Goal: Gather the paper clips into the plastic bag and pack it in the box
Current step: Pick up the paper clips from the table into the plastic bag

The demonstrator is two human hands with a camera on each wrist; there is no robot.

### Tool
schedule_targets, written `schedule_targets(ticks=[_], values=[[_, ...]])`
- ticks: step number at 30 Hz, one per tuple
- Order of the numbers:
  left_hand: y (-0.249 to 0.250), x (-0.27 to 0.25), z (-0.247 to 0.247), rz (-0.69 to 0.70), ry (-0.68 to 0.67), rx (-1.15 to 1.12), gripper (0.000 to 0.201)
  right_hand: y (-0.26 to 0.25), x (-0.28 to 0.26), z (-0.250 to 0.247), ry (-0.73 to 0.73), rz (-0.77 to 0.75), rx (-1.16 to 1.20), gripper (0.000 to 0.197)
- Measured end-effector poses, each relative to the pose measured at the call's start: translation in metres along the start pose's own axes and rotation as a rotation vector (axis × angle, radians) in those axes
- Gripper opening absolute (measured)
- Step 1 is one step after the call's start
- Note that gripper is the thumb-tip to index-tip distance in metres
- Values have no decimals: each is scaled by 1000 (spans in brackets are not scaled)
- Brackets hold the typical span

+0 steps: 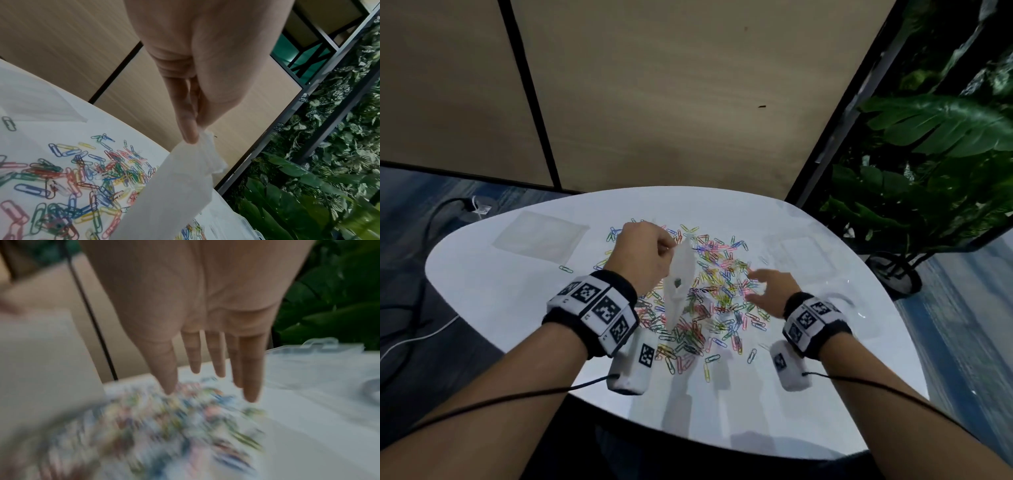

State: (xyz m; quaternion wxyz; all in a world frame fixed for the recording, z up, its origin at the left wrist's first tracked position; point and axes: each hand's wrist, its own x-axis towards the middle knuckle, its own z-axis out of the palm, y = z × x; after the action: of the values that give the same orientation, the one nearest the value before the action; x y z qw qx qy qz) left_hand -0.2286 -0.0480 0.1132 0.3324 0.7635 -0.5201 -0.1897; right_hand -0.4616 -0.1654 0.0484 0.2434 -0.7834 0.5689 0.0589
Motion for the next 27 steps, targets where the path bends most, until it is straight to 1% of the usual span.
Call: schedule_targets(ticks=[1,2,3,4,5,6,8,10,12,14,16,18,20,22,24,25,27], values=[[-1,0,-2,-1,1,5,14,14,4,14,-95,53,-165,68],[-2,-1,-4,-6,0,9,14,24,7,30,-178,83,-240,83],[-2,-1,-5,-14,-5,10,14,30,9,45,-238,89,-256,92],[-3,-1,-6,-20,-12,11,14,31,11,61,-262,83,-253,94],[-4,-1,-6,-23,-20,11,14,29,12,75,-250,65,-265,89],[-5,-1,-7,-23,-27,11,14,22,12,86,-214,41,-307,79],[-6,0,-7,-18,-34,18,16,7,11,95,-96,-36,-422,52],[-6,1,-6,-8,-33,28,18,-5,9,97,-17,-82,-500,34],[-6,1,-5,-8,-41,33,18,-12,10,94,-4,-102,-536,25],[-7,1,-4,-15,-58,43,16,-15,14,88,-8,-85,-523,22],[-8,1,-3,-25,-78,54,15,-13,16,79,-24,-6,-382,18],[-7,1,-2,-35,-94,61,15,-7,18,68,-2,66,-127,16],[-5,2,-2,-38,-108,67,15,-2,18,55,45,125,195,7],[-3,2,0,-35,-123,73,15,-5,13,40,25,144,646,8],[-1,1,3,-35,-135,85,15,-24,4,23,-33,79,1103,9],[0,0,5,-35,-140,91,15,-36,-3,14,-70,34,1258,11],[2,-1,9,-39,-142,90,16,-63,-18,-1,-141,-76,1385,12]])
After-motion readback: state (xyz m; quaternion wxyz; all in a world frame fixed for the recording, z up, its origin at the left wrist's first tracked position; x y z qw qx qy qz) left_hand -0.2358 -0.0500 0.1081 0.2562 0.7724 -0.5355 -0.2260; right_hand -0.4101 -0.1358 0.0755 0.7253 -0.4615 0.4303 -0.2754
